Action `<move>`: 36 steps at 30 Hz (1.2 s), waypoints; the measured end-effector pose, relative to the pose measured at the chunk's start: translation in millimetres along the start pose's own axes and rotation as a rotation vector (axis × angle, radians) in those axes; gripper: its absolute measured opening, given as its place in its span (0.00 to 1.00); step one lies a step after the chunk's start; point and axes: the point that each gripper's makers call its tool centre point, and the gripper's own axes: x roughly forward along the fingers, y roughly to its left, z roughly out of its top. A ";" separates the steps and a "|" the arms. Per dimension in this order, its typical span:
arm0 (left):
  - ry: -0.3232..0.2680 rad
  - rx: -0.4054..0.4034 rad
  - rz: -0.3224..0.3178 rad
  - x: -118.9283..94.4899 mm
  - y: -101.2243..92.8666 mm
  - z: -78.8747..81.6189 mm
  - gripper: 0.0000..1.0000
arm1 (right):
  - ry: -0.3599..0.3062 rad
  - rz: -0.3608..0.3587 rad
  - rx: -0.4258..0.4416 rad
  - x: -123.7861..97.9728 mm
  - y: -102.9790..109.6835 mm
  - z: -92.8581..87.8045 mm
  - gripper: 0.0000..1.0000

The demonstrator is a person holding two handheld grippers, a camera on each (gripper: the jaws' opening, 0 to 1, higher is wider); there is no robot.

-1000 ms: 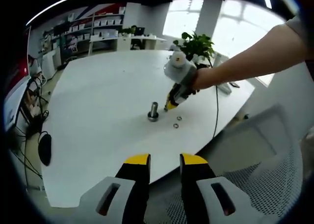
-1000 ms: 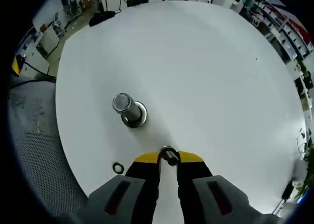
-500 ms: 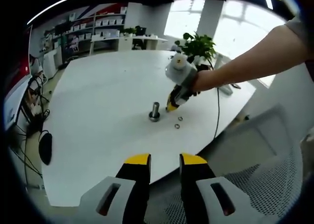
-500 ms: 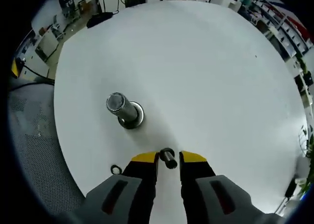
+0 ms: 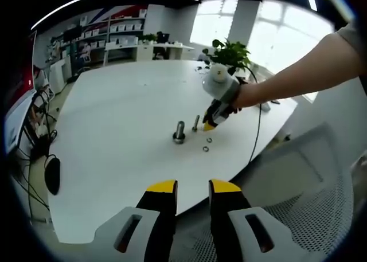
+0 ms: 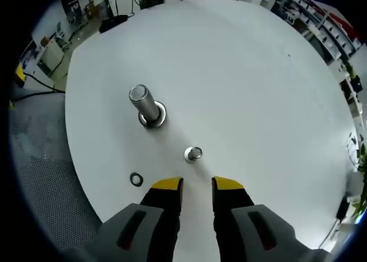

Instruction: Place the washer onto the threaded stud by aligning its center hole with the stud, sliding it down to the base, and recovering from edge contact or off-axis alignment until the washer reaches the visible bottom stop.

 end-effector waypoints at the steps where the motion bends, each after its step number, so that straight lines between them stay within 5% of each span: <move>1: 0.001 0.000 0.001 0.0 0.3 -0.2 0.19 | 0.003 0.006 0.003 -0.1 3.2 -1.9 0.23; 15: -0.020 0.013 -0.011 -1.2 -2.5 3.8 0.19 | 0.049 0.047 -0.027 3.2 38.9 -19.7 0.24; 19: -0.017 0.014 -0.005 -1.2 -1.6 3.1 0.19 | 0.097 0.036 -0.099 6.2 38.3 -27.6 0.24; 26: -0.013 0.023 0.003 -1.0 -0.5 2.6 0.20 | 0.071 0.042 -0.148 7.6 46.6 -23.0 0.19; 31: -0.014 0.022 0.006 -1.3 0.3 2.9 0.19 | 0.089 0.089 -0.072 8.2 43.9 -22.3 0.17; 36: -0.010 0.026 0.003 -1.1 -0.4 2.5 0.19 | 0.115 0.080 -0.122 9.8 46.0 -22.3 0.17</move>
